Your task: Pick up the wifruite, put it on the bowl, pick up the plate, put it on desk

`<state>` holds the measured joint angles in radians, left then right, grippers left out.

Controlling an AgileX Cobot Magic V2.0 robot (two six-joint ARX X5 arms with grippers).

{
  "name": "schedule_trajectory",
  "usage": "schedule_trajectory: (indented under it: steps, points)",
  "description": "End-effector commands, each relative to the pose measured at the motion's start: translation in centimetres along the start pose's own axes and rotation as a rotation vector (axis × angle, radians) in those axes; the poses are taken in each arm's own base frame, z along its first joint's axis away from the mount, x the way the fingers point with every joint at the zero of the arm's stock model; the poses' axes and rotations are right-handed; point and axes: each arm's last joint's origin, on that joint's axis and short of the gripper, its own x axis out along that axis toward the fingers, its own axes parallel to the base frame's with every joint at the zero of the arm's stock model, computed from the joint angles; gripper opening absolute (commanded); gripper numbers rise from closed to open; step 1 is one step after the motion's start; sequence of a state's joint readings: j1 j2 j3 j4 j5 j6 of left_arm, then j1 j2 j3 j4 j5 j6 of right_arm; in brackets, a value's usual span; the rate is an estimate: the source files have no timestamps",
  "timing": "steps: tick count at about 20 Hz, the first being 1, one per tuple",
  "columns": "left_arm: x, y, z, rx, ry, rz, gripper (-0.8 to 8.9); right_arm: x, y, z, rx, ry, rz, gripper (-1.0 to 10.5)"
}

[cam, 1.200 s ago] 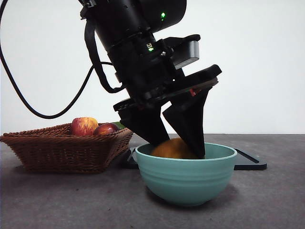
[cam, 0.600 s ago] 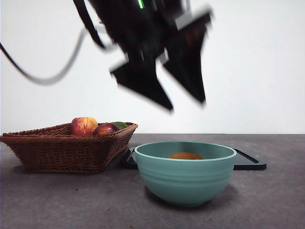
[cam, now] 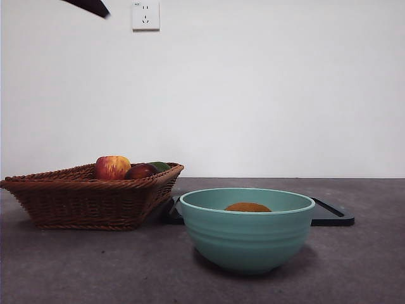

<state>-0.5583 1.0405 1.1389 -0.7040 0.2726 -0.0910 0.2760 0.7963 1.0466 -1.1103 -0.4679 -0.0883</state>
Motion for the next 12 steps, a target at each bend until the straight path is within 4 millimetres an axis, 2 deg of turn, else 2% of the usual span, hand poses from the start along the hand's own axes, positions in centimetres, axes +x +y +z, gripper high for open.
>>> schedule_trajectory:
  steps: [1, 6, 9, 12]
  points:
    - [-0.7, 0.4, -1.8, 0.003, 0.026, -0.032, 3.15, -0.2, 0.1, 0.4, -0.002, -0.014, 0.001, 4.0]
    - [-1.4, 0.2, -6.7, -0.012, 0.129, -0.223, 3.12, -0.1, 0.1, 0.4, 0.014, -0.013, 0.002, 4.0]
    - [-1.5, 0.2, -7.4, -0.02, 0.164, -0.258, 3.12, 0.2, 0.0, 0.2, 0.033, -0.004, 0.004, 4.0]
    - [-1.5, 0.2, -7.3, -0.017, 0.158, -0.258, 3.12, 1.6, -0.7, -0.5, 0.113, 0.019, 0.008, 3.9]
